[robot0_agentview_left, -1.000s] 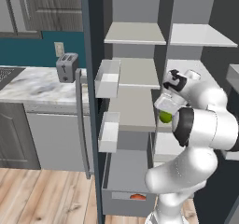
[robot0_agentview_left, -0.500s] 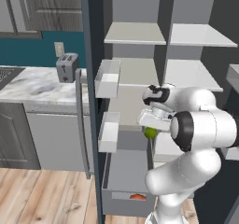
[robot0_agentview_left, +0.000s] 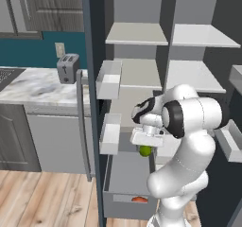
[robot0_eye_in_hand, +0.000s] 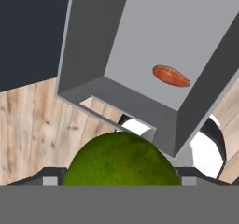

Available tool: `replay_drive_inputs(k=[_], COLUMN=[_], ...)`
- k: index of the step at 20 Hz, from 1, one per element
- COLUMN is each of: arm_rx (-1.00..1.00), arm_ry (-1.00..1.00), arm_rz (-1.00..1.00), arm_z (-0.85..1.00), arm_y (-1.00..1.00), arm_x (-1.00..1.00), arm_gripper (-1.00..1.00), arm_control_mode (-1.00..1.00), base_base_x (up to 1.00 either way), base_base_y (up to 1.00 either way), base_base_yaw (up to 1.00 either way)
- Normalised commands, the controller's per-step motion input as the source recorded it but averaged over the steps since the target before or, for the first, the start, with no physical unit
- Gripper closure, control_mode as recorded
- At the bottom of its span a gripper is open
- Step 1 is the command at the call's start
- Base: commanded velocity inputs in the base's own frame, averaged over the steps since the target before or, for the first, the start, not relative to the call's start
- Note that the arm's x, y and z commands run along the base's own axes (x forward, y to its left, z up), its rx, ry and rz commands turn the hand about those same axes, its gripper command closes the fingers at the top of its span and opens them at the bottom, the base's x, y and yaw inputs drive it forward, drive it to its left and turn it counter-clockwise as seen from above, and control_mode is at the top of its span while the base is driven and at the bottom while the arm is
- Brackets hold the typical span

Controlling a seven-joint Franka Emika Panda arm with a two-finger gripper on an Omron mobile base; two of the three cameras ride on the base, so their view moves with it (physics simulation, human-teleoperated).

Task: Take the lime and sweet potato from the fridge shelf and place them in the freezer drawer to begin freezing them.

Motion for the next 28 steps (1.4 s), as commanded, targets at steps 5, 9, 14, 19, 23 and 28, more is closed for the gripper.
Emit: replay_drive_inputs(k=[5,9,14,19,23,28], arm_rx=[0.00,0.00,0.00,0.00,0.00,0.00], arm_ry=[0.05,0.03,0.01,0.00,-0.04,-0.12], arm_rz=[0.07,0.04,0.03,0.00,0.00,0.00], arm_z=[-0.59,-0.53,-0.52,-0.55,-0.51,-0.57], arm_y=[0.00,0.00,0.00,0.00,0.00,0.00], arm_x=[0.00,0.10,0.14,0.12,0.02,0.00], arm_gripper=[1.00,1.00,1.00,1.00,1.00,1.00], arm_control_mode=[-1.00,-1.00,-1.00,-1.00,-1.00,-1.00], base_base_x=[0.00,0.00,0.00,0.00,0.00,0.00], base_base_y=[0.00,0.00,0.00,0.00,0.00,0.00], base_base_yaw=[0.00,0.00,0.00,0.00,0.00,0.00])
